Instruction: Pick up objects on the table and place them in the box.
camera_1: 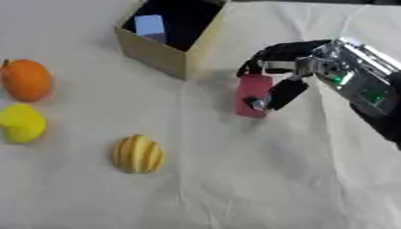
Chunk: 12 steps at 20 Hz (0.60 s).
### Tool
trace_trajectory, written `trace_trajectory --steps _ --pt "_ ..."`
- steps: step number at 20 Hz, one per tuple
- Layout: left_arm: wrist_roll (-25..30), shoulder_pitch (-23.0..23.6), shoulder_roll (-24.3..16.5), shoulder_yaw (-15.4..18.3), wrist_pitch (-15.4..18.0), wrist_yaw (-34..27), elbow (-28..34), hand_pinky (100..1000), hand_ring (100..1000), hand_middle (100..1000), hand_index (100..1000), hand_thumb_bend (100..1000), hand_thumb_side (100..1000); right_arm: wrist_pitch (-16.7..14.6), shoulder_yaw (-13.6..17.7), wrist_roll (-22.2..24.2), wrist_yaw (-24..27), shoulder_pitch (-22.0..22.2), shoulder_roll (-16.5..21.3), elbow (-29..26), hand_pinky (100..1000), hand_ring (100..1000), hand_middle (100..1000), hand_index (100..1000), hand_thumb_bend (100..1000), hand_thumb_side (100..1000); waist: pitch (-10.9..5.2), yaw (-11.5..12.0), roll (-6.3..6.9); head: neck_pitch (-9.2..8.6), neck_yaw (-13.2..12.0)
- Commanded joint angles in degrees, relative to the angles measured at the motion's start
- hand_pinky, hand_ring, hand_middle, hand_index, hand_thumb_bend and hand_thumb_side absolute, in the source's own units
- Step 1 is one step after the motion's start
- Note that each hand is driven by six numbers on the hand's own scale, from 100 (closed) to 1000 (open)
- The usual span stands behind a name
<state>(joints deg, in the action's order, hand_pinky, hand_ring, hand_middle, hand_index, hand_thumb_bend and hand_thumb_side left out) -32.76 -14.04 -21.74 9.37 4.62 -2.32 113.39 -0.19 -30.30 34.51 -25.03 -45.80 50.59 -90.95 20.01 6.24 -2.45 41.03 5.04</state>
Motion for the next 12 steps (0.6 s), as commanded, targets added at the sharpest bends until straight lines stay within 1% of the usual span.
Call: trace_trajectory --steps 1,2,4,5,7,8,9,10,11,12 --pt "0.04 -0.16 -1.33 0.24 0.20 0.04 1.20 710 633 606 781 382 586 1.08 2.66 -2.28 1.98 -0.51 2.65 -3.16 871 695 507 727 140 291 -1.32 -0.19 0.15 -0.52 -0.29" --pt "0.03 -0.12 -1.32 0.25 0.19 0.06 1.20 710 633 606 781 382 586 1.43 3.21 -2.98 2.39 -0.51 2.78 -3.87 865 674 491 715 144 235 -1.35 -0.23 0.14 -0.51 -0.32" --pt "0.02 -0.06 -1.29 0.25 0.19 0.06 1.20 710 634 606 781 381 586 2.07 3.93 -3.99 2.95 -0.61 2.92 -4.98 862 662 483 709 146 190 -1.40 -0.28 0.12 -0.52 -0.32" --pt "0.02 -0.06 -1.29 0.25 0.20 0.07 1.20 710 634 606 781 381 586 2.29 4.16 -4.22 3.13 -0.73 2.94 -5.43 861 656 479 706 139 153 -1.43 -0.29 0.12 -0.53 -0.33" --pt "0.04 -0.06 -1.30 0.25 0.21 0.10 1.20 710 634 606 781 381 586 2.59 4.69 -4.45 3.43 -1.33 2.79 -6.34 861 651 478 706 104 124 -1.51 -0.29 0.16 -0.51 -0.40" --pt "0.05 -0.04 -1.31 0.25 0.20 0.11 1.20 710 634 606 781 381 585 2.69 4.98 -4.47 3.58 -1.96 2.59 -6.78 862 652 480 710 107 100 -1.58 -0.30 0.18 -0.47 -0.44" --pt "0.08 -0.01 -1.32 0.23 0.19 0.13 1.20 711 634 606 781 380 585 2.74 5.19 -4.35 3.63 -2.96 2.22 -7.09 862 653 481 712 112 100 -1.69 -0.31 0.21 -0.38 -0.44" --pt "0.10 0.03 -1.33 0.22 0.17 0.14 1.20 711 634 606 781 381 585 2.77 5.25 -4.08 3.58 -4.17 1.72 -7.13 863 656 486 715 100 212 -1.80 -0.33 0.22 -0.29 -0.42" --pt "0.13 0.09 -1.33 0.19 0.14 0.16 1.20 711 634 606 781 381 584 2.76 5.10 -3.68 3.36 -5.86 0.95 -6.73 864 661 489 719 130 100 -1.94 -0.35 0.21 -0.17 -0.37" --pt "0.19 0.14 -1.33 0.13 0.11 0.17 1.20 711 634 606 781 381 584 2.75 4.69 -3.10 2.93 -8.03 -0.21 -5.70 864 667 495 723 142 100 -2.11 -0.33 0.21 -0.04 -0.28"
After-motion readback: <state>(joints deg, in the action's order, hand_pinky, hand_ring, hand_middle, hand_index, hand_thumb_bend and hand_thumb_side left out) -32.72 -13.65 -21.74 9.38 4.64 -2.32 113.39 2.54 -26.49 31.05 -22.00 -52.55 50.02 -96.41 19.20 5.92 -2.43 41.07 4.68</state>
